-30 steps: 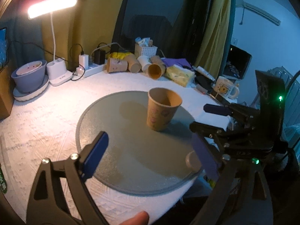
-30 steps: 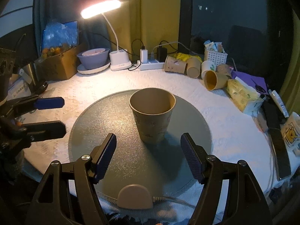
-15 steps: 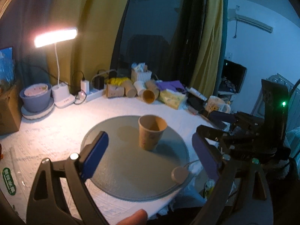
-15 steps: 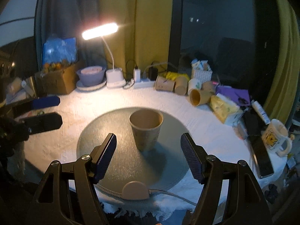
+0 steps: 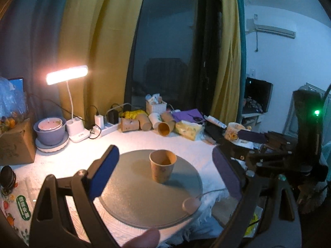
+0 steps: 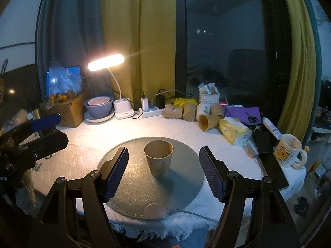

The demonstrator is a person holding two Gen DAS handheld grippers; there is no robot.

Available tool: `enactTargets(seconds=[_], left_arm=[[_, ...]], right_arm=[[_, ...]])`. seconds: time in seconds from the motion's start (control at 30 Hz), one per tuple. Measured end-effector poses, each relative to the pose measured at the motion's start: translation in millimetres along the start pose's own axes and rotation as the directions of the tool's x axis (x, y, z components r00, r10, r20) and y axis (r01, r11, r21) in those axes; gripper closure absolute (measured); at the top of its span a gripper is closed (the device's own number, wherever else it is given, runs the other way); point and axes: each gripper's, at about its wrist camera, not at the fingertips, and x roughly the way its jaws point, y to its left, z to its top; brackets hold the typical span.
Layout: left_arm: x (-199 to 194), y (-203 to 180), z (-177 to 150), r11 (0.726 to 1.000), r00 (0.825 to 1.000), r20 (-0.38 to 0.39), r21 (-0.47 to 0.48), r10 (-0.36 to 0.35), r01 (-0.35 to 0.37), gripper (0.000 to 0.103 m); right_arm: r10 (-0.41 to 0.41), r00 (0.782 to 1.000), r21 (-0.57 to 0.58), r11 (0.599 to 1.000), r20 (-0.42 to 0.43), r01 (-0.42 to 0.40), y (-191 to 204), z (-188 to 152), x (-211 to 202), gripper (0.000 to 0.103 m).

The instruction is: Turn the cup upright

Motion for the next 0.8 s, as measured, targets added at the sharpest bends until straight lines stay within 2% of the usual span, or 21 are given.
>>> enactTargets(seconds=[0.3,0.53,0.8], left_arm=[[2,1,-4,0.999,0.999,-0.023,-0.013,0.042,-0.042,0.01],[4,4,-9,0.998,0.998,-0.053,-0.031,0.045,-0.047,0.01],[3,3,-9,0.998,0.998,-0.051,-0.03,0.048,-0.05,0.01]], right_arm=[[0.022,1.0,0.005,1.0,0.004,-0.022,5,-1,-7,0.029],[0.03,0.999,0.012,0.999,-0.011,-0.03,7,-3,-4,0.029],[0.034,0.999,0.01,0.999,-0.028,-0.033,8,-5,0,0.029]])
